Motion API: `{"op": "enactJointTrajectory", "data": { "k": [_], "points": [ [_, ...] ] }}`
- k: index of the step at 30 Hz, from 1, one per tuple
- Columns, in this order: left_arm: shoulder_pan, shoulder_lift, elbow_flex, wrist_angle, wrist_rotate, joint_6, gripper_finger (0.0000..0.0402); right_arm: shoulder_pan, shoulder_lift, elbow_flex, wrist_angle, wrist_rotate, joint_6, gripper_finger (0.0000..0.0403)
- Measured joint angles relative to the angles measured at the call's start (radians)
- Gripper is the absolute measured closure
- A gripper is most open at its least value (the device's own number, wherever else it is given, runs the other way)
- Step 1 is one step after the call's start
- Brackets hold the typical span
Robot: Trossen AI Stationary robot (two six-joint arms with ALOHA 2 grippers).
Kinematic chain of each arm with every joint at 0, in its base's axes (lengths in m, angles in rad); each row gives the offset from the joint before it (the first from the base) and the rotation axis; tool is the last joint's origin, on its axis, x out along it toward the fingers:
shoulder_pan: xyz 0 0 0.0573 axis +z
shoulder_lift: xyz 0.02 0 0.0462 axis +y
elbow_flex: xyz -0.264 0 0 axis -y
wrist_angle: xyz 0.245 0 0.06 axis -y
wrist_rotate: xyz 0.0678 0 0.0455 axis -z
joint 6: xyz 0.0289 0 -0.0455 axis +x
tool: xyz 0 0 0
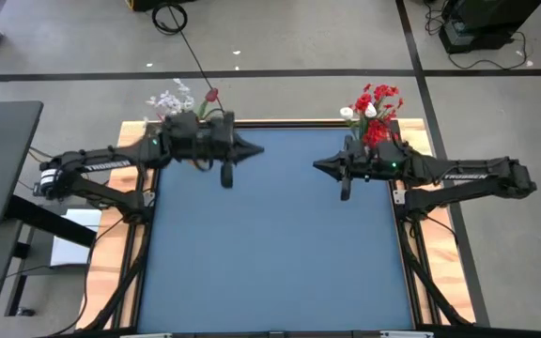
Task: Sort flowers into vase by color
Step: Return to Home Position
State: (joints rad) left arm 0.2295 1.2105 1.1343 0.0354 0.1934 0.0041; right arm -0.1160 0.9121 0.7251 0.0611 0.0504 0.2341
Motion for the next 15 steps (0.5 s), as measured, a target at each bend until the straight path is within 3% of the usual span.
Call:
{"op": "enactJointTrajectory", "data": {
  "k": [3,6,9,12,15],
  "points": [
    [-0.035,-0.007,-0.123,0.133,0.014,-0.012,0.0399,0.025,-0.022,-0.050,0.082,0.000,0.012,0.0399],
    [-0.046,-0.029,-0.222,0.192,0.020,0.010,0.0399,0.044,-0.025,-0.069,0.051,0.052,-0.060,0.0395],
    [-0.057,-0.041,-0.270,0.185,0.057,0.009,0.0400,0.038,-0.015,-0.077,0.002,0.101,-0.128,0.0386],
    [-0.097,-0.056,-0.278,0.137,0.054,0.048,0.0400,0.029,-0.021,-0.078,-0.006,0.082,-0.125,0.0384],
    [-0.138,-0.122,-0.277,0.019,-0.008,0.128,0.0400,0.028,-0.039,-0.078,-0.009,0.060,-0.131,0.0395]
  ]
}}
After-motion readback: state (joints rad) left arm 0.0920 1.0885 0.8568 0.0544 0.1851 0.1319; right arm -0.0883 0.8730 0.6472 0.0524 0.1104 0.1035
